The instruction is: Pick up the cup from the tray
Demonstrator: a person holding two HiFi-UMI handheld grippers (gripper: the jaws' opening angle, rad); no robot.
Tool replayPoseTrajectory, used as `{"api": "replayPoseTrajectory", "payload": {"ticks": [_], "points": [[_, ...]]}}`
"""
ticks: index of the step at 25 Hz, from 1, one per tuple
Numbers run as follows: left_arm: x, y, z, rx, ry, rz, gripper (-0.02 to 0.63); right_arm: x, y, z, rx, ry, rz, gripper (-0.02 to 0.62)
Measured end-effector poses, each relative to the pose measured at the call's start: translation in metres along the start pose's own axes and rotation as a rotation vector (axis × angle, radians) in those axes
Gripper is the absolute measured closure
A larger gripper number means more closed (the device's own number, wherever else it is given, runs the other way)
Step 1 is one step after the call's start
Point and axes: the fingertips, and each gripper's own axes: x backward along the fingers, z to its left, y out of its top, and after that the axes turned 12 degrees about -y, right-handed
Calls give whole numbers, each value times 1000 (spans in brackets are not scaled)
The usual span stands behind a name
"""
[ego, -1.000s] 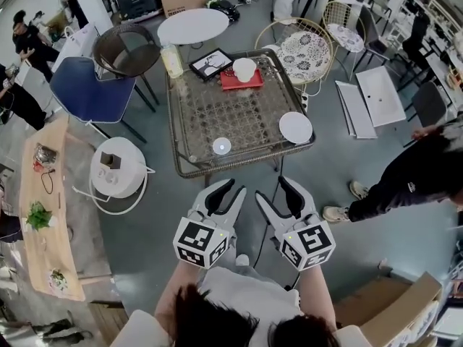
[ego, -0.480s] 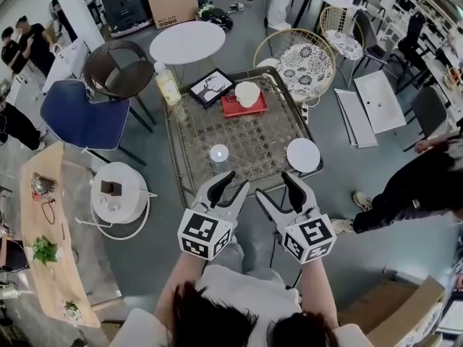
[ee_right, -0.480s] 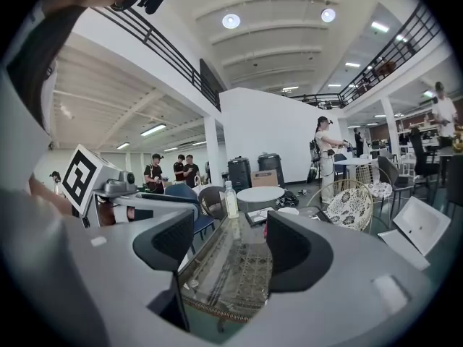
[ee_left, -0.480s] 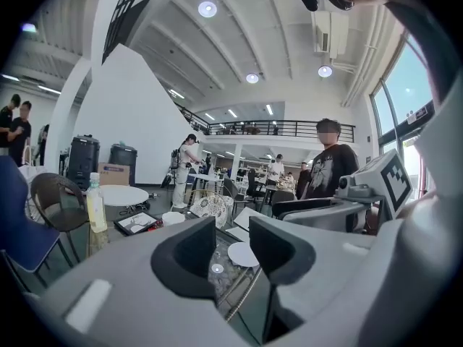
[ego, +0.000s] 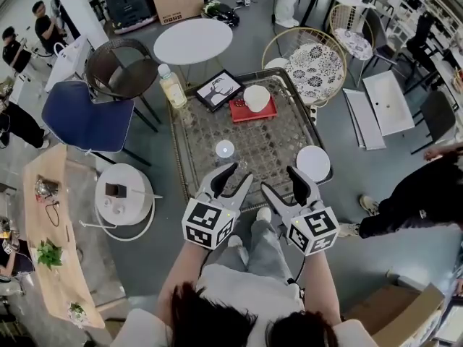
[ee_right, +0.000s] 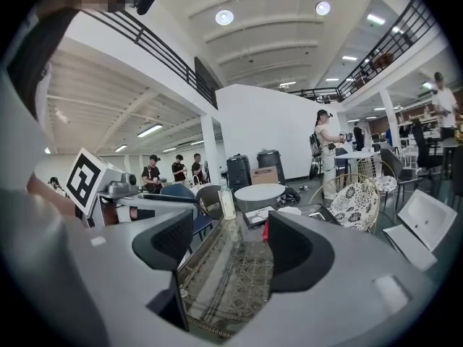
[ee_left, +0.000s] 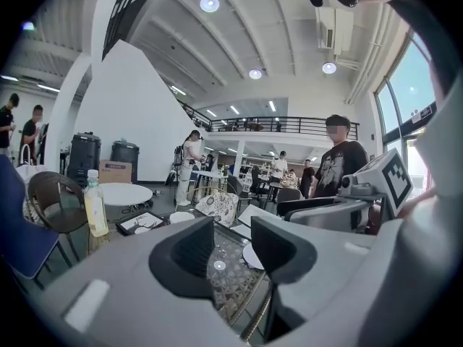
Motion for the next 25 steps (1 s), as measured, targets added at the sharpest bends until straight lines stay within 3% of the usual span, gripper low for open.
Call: {"api": "replayPoseTrajectory", "payload": {"ticks": [9, 12, 19, 25], "points": [[-56, 1, 57, -22, 48, 21, 465, -71, 6, -41, 26, 75, 35, 224], [-86, -2, 81, 10, 54, 44, 417, -100, 9, -65, 29, 93, 51, 207], [-140, -2, 152, 51, 188, 69, 396, -171, 13, -121, 28, 114, 99, 152], [-169, -20, 205, 21, 227, 94, 375, -227, -10, -136, 104, 134, 159, 132]]}}
